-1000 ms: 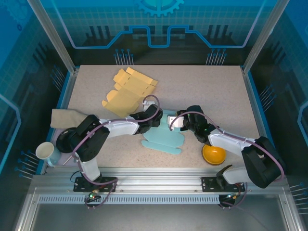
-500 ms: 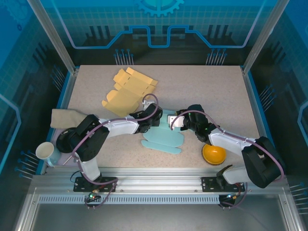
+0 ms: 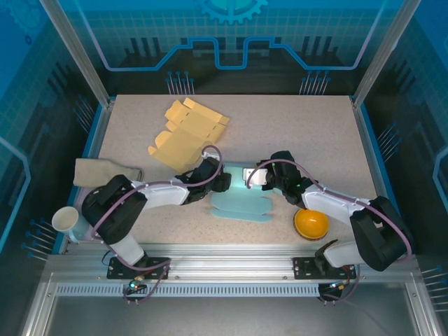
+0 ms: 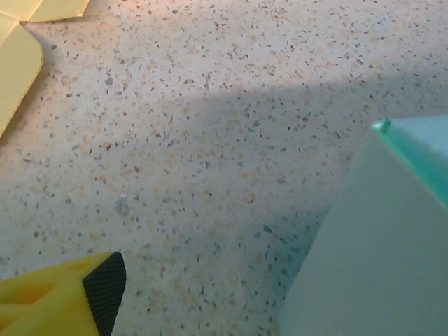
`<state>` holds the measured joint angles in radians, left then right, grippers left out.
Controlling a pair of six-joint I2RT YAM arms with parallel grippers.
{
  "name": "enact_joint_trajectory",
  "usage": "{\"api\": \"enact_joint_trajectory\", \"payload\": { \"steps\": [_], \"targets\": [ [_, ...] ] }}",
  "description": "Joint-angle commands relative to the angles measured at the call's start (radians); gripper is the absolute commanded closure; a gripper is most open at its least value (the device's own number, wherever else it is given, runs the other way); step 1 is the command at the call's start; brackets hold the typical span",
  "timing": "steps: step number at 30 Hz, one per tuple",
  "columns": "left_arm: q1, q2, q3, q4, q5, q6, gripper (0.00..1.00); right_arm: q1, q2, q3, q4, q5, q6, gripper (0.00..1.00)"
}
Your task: Fold the paper box
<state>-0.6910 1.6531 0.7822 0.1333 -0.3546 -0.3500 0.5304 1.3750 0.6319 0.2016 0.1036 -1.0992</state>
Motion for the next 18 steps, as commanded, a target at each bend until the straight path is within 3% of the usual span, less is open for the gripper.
{"api": "enact_joint_trajectory", "payload": {
  "steps": [1,10,18],
  "targets": [
    [-0.03,-0.035,-0.062,-0.03,-0.079,0.092,0.16,-0.018,0.016,0.001,-0.119,0.162,0.013,1.0],
    [-0.067,-0.069,-0.083,-0.045,-0.105,0.083,0.1,0.002,0.011,-0.004,-0.108,0.173,-0.002,1.0],
    [-0.069,-0.063,-0.018,-0.131,-0.146,0.04,0.15,0.04,-0.011,-0.05,-0.028,0.217,-0.064,1.0]
  ]
}}
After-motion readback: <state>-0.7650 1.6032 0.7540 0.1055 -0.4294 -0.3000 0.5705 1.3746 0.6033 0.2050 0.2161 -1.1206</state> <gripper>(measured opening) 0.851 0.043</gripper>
